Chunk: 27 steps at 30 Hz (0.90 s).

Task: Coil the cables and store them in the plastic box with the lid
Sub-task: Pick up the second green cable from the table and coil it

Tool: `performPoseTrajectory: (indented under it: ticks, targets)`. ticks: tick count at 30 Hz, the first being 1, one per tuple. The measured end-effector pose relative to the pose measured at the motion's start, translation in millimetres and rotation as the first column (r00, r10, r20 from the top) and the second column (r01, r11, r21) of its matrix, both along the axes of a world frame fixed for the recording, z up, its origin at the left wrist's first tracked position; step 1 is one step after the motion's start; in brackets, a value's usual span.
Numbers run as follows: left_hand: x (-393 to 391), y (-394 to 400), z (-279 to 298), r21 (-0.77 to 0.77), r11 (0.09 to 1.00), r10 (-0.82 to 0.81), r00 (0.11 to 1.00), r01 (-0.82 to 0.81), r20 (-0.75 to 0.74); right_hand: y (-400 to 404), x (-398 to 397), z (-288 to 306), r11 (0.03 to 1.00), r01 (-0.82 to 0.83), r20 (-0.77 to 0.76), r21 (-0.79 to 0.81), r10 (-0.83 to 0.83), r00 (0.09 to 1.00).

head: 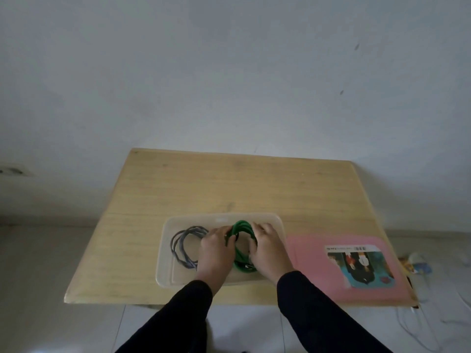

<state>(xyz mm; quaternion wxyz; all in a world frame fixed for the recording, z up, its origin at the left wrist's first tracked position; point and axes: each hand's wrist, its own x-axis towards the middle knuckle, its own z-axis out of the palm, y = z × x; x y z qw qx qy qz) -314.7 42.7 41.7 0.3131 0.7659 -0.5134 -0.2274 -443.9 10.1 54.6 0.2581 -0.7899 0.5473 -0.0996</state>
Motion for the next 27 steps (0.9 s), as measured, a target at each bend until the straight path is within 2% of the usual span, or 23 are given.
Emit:
performPoseTrajectory:
  ticks: [3, 6, 9, 12, 18, 23, 27]
  targets:
    - [-7, 5, 2, -0.030, 0.992, -0.119, 0.978, 0.126, 0.169, 8, 3, 1, 0.986, -0.046, -0.083, -0.158, 0.033, 0.996]
    - [-12, 8, 9, -0.024, 0.968, -0.225, 0.905, 0.251, 0.362, 16, 5, 0, 0.970, -0.057, -0.140, -0.237, 0.024, 0.990]
    - [-11, 12, 6, -0.022, 0.959, -0.240, 0.848, 0.283, 0.474, 26, 2, 5, 0.955, -0.088, -0.182, -0.284, 0.036, 0.983]
    - [-9, 16, 3, 0.008, 0.949, -0.274, 0.814, 0.314, 0.513, 33, -4, 9, 0.934, -0.121, -0.187, -0.335, 0.059, 0.980]
    - [-27, 24, 26, -0.089, 0.938, -0.239, 0.808, 0.336, 0.538, 41, -26, 22, 0.907, -0.111, -0.159, -0.405, 0.050, 0.986]
    - [-71, 21, 30, -0.212, 0.896, -0.251, 0.838, 0.391, 0.485, 42, -68, 33, 0.892, 0.023, -0.083, -0.452, -0.068, 0.994]
    - [-130, 25, 33, -0.334, 0.819, -0.296, 0.842, 0.467, 0.452, 44, -125, 28, 0.899, 0.121, -0.110, -0.420, -0.183, 0.977]
